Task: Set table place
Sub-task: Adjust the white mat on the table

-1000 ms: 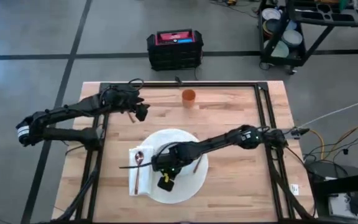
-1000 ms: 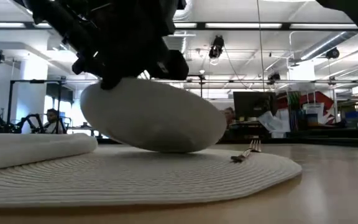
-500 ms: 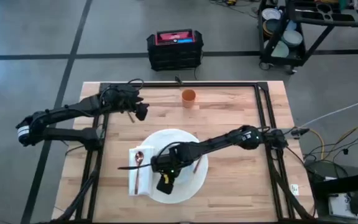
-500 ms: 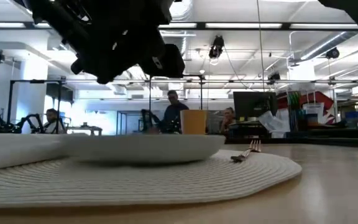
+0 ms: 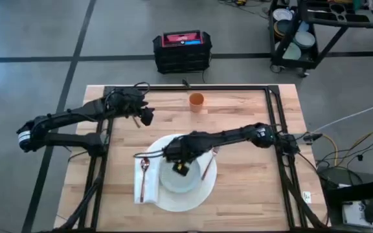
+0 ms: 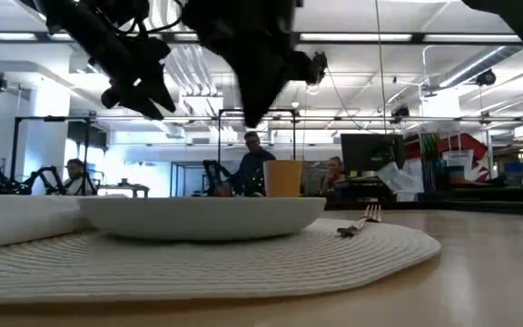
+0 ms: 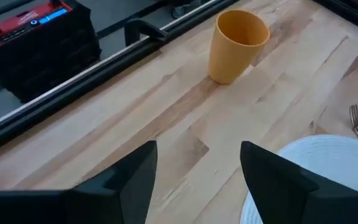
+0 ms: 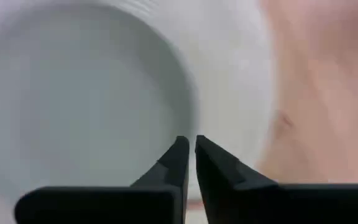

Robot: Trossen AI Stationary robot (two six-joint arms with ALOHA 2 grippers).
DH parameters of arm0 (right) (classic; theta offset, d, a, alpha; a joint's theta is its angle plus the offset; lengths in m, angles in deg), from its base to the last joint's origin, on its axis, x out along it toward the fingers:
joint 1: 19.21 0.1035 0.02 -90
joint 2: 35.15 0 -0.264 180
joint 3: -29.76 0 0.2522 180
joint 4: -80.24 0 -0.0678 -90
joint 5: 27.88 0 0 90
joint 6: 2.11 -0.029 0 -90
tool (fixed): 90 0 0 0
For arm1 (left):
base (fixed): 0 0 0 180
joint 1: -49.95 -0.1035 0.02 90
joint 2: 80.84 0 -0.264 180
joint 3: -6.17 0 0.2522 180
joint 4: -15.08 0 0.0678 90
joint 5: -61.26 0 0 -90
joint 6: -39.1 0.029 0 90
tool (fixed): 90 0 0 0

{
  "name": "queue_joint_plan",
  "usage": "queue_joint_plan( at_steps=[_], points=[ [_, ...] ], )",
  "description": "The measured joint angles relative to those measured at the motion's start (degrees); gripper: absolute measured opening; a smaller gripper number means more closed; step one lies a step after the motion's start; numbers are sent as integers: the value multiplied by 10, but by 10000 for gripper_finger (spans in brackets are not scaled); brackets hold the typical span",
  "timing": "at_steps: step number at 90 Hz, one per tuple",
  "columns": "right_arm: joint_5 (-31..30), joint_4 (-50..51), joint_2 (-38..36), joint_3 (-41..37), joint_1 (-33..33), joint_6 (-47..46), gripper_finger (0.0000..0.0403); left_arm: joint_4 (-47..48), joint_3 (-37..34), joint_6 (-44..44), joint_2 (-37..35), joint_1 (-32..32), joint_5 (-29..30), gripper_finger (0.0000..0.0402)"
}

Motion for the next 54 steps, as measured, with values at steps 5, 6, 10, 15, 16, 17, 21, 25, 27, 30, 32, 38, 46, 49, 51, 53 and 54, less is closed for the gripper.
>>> queue_joint_plan(
  at_steps=[5,6,10,15,16,17,21,25,27,30,32,38,46,49,51,53,54],
  points=[
    [-13,25,0,-6,0,-37,16,1,0,1,0,0,1,217],
    [-14,26,-1,-8,-1,-44,15,2,0,3,0,0,1,217],
    [-15,18,-2,-17,-1,-73,9,6,0,9,0,0,1,217],
    [-15,9,-2,-29,-1,-108,3,8,0,15,0,0,1,217],
    [-15,6,-2,-32,-1,-115,3,7,0,15,0,0,1,217],
    [-14,2,-2,-34,-1,-122,2,7,0,16,0,0,1,217],
    [-9,-20,-2,-42,-2,-146,2,7,0,19,0,0,1,217],
    [0,-50,-2,-49,-5,-162,1,7,0,21,0,0,1,217],
    [5,-64,-2,-52,-8,-166,1,7,0,21,0,0,1,217],
    [15,-88,-2,-58,-15,-172,1,7,0,21,0,0,1,217],
    [21,-105,-2,-63,-21,-177,0,8,0,22,0,0,1,217],
    [44,-156,-3,-82,-40,-183,0,8,0,28,0,0,1,217],
    [75,-176,-2,-105,-67,-191,0,16,0,36,0,0,1,217],
    [80,-173,-4,-112,-76,-191,0,20,0,42,0,0,1,217],
    [82,-171,-7,-118,-81,-190,0,23,0,47,0,0,1,217],
    [89,-170,-10,-124,-86,-185,0,27,0,52,-1,0,1,217],
    [93,-170,-11,-128,-88,-182,0,29,0,54,-1,0,1,217]
  ],
)
